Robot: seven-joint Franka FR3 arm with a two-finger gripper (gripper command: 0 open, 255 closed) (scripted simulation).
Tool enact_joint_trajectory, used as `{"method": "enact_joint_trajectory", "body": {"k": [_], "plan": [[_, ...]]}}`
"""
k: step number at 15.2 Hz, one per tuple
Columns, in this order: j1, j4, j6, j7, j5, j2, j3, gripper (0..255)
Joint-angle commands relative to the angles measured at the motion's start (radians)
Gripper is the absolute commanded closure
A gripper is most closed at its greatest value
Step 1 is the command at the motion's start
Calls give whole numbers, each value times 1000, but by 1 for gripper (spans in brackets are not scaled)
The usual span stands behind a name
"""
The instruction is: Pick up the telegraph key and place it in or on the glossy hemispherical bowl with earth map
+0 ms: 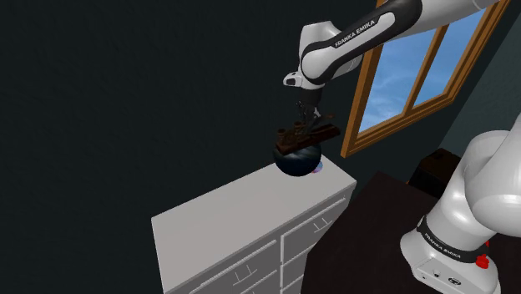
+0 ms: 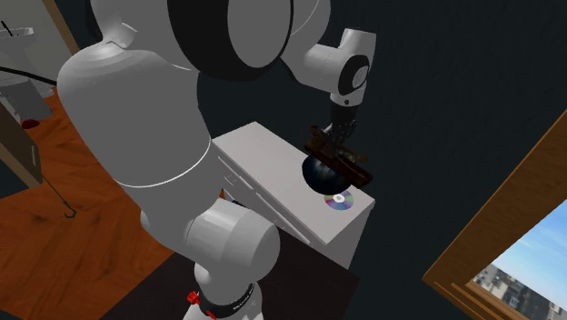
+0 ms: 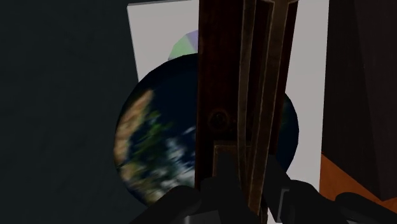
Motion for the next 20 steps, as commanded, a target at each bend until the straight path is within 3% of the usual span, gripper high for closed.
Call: {"method": "enact_joint_trajectory", "body": {"k": [1,4,5,10,14,20], "plan": [[0,0,1,0,0,1,0,255],[0,0,1,0,0,1,0,255],[0,0,1,0,0,1,0,0],[0,0,1,0,0,1,0,0],[-1,79,-130,10,-13,-54,4,0],[-1,79,-130,10,-13,-54,5,0]]}}
